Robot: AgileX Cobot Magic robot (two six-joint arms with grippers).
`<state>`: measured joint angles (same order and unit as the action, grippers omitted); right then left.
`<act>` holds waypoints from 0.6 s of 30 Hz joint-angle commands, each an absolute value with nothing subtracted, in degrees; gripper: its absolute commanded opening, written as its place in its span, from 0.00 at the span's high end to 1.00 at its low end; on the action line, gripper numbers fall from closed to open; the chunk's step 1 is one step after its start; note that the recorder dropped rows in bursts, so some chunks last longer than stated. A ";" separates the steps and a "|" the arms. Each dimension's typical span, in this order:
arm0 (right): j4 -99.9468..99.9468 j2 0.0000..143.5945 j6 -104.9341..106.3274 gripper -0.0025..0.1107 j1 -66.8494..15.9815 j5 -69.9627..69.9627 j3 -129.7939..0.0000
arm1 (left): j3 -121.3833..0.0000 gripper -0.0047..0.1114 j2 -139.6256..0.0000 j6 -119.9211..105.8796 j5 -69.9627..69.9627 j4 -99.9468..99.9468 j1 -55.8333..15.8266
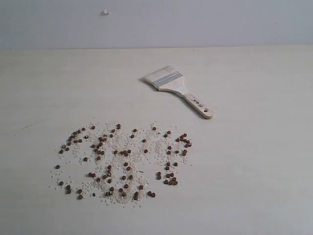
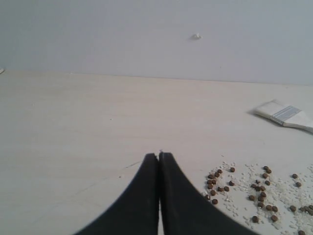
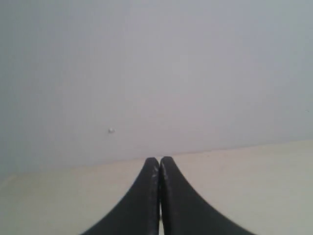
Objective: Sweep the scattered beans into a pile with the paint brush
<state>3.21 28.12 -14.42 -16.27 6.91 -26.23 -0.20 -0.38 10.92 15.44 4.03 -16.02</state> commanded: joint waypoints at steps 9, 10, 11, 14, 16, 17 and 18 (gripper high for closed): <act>-4.41 80.39 6.00 0.98 -16.38 53.13 -75.52 | 0.00 0.96 0.00 10.63 15.38 4.34 -15.95; -4.73 83.89 6.61 0.98 -16.38 55.13 -78.05 | 0.00 0.96 0.00 10.63 15.38 4.34 -15.95; -4.73 87.21 7.73 0.98 -16.38 56.54 -80.26 | 0.00 0.96 0.00 10.63 15.38 4.34 -15.95; -4.62 96.48 10.01 0.98 -16.38 58.54 -85.54 | 0.00 0.96 0.00 10.63 15.38 4.34 -15.95; -4.49 101.85 10.12 0.98 -16.38 59.44 -88.90 | 0.00 0.96 0.00 10.63 15.38 4.34 -15.95; -4.40 104.77 10.12 0.98 -16.38 60.03 -90.84 | 0.00 0.96 0.00 10.63 15.38 4.34 -15.95; -4.40 107.13 10.23 0.98 -16.38 60.50 -92.81 | 0.00 0.96 0.00 10.63 15.38 4.34 -15.95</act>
<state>-4.10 101.08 9.33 -16.27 58.79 -88.29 -0.20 -0.38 10.92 15.44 4.03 -16.02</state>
